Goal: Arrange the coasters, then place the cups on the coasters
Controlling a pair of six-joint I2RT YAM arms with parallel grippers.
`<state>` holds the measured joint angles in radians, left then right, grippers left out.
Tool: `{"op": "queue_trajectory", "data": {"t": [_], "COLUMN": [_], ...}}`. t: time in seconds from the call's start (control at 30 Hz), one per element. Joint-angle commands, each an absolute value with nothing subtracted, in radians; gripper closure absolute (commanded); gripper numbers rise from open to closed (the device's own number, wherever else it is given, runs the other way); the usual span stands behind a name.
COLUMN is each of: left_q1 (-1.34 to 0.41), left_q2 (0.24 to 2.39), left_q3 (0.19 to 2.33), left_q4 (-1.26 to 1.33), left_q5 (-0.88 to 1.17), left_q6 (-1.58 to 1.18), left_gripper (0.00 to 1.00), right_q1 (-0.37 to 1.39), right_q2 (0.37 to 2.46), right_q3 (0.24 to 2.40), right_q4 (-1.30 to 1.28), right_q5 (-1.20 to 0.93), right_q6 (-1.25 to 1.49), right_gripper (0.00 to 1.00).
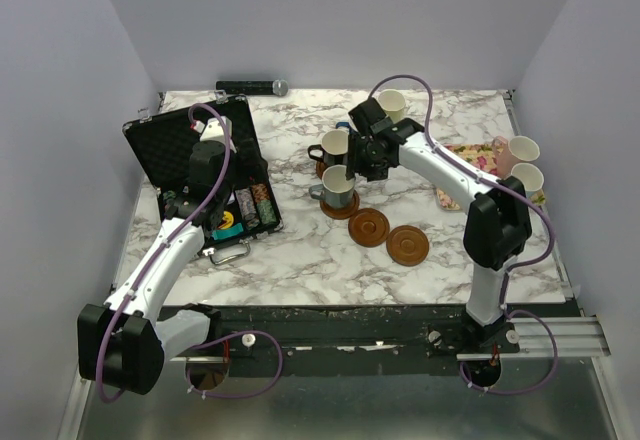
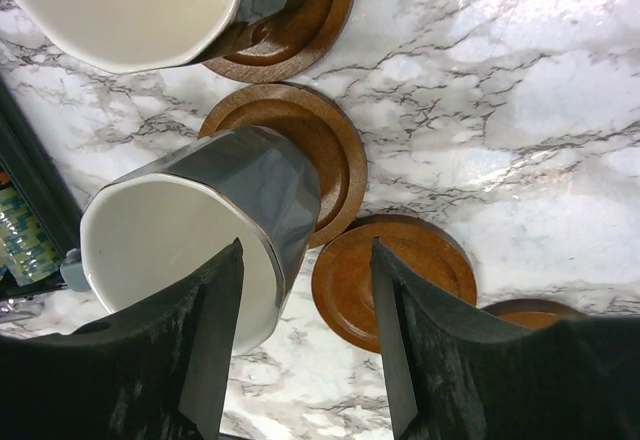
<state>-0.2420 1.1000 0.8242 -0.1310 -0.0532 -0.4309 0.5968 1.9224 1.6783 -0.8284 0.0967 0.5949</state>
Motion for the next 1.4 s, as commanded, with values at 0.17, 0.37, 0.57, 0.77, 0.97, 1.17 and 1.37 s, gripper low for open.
{"op": "queue_trajectory", "data": {"t": [0.17, 0.37, 0.57, 0.77, 0.97, 1.17, 1.37], "left_q1": [-0.236, -0.236, -0.236, -0.236, -0.236, -0.236, -0.236], "left_q2": [1.092, 1.126, 1.163, 1.199, 1.246, 1.273, 1.272], "left_q3": [0.834, 0.856, 0.873, 0.877, 0.907, 0.923, 0.913], "left_q4": [-0.127, -0.1, -0.064, -0.051, -0.051, -0.041, -0.051], "left_q5": [-0.1, -0.101, -0.097, -0.086, -0.071, -0.066, -0.067], "left_q6": [-0.42, -0.42, -0.393, -0.367, -0.362, -0.367, -0.361], "left_gripper": [0.01, 0.01, 0.01, 0.01, 0.01, 0.01, 0.01], "right_q1": [0.604, 0.517, 0.244, 0.039, -0.133, -0.25, -0.333], "right_q2": [1.688, 1.573, 1.461, 1.477, 1.511, 1.571, 1.647], "right_q3": [1.554, 1.508, 1.425, 1.417, 1.43, 1.45, 1.491], "right_q4": [-0.622, -0.592, -0.581, -0.661, -0.681, -0.696, -0.712], "right_q5": [0.244, 0.255, 0.068, 0.04, 0.064, 0.1, 0.078], "right_q6": [0.413, 0.335, 0.242, 0.173, 0.154, 0.111, -0.038], "right_gripper": [0.39, 0.39, 0.39, 0.4, 0.4, 0.41, 0.44]}}
